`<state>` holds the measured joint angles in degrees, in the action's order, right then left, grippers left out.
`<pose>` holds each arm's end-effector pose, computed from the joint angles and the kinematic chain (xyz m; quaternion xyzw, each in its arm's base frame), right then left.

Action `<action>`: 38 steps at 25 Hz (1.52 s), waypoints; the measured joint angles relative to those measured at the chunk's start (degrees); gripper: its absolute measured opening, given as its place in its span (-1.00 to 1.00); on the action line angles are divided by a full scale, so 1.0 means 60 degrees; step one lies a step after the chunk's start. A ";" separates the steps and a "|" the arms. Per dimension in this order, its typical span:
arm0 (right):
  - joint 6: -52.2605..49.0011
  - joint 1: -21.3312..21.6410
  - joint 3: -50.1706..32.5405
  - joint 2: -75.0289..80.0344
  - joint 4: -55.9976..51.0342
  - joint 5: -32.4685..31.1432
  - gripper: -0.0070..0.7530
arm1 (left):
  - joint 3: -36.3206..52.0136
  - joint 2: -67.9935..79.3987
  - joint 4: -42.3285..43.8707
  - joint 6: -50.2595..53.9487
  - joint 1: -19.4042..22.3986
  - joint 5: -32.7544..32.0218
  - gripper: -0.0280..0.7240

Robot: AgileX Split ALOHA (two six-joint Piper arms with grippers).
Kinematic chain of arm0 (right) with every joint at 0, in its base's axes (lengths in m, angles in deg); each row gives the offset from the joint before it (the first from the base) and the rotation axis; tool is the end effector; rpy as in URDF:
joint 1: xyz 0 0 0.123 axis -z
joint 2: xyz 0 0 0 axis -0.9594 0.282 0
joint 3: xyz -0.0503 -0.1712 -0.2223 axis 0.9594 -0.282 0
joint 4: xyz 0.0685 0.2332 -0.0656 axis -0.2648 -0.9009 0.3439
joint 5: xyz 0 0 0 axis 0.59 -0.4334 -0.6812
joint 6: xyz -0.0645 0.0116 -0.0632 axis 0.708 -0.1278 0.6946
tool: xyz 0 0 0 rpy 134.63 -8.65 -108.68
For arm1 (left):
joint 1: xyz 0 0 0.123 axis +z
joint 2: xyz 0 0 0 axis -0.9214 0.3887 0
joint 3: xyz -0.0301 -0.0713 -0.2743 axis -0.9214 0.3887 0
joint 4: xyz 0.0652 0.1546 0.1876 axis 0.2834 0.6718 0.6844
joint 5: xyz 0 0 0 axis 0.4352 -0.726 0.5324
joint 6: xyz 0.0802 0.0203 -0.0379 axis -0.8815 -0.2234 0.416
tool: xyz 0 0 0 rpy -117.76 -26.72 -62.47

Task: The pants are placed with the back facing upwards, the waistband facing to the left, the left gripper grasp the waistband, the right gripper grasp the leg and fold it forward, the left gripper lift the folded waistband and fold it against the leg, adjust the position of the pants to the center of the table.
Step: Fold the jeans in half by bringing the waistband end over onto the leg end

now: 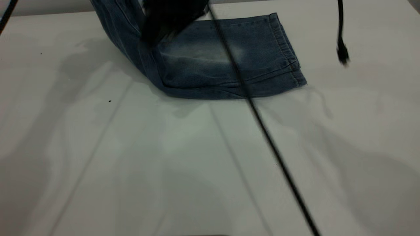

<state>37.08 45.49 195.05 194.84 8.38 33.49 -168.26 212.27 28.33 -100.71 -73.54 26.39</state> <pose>0.4333 0.2783 0.1571 -0.4056 0.8497 0.2501 0.2260 0.5055 -0.0812 0.2589 0.1457 0.9382 -0.1287 0.2865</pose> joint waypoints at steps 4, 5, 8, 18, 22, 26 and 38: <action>-0.2089 0.0523 0.0526 -0.0132 0.3293 -0.0533 0.14 | 0.0000 -0.0058 -0.0166 0.0009 -0.0280 -0.0218 -0.72; -0.2546 0.0655 0.0530 -0.0120 0.4052 -0.0617 0.14 | 0.0000 -0.0086 -0.0256 -0.0001 -0.0362 -0.0241 -0.72; -0.3486 0.0839 0.0530 0.0093 0.5442 -0.0836 0.14 | 0.0000 -0.0168 -0.0609 -0.0238 -0.0676 -0.0265 -0.72; -0.4124 0.1109 0.0530 0.0749 0.5821 -0.0901 0.14 | -0.0010 -0.0200 -0.0802 -0.1080 -0.2250 -0.0100 -0.72; -0.4346 0.1727 0.0530 0.0339 0.5865 -0.1124 0.14 | -0.0010 -0.0200 -0.0821 -0.1119 -0.2718 0.0333 -0.72; -0.4571 0.2487 0.0530 -0.0326 0.5896 -0.1355 0.14 | -0.0010 -0.0200 -0.0828 -0.1239 -0.3064 0.0722 -0.72; -0.5154 0.4245 0.0530 -0.2470 0.5901 -0.1726 0.13 | -0.0010 0.1216 -0.0912 -0.1418 -0.3857 0.2681 -0.72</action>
<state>6.16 70.96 198.23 180.02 43.79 23.13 -168.32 219.57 22.85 -109.22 -96.68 42.47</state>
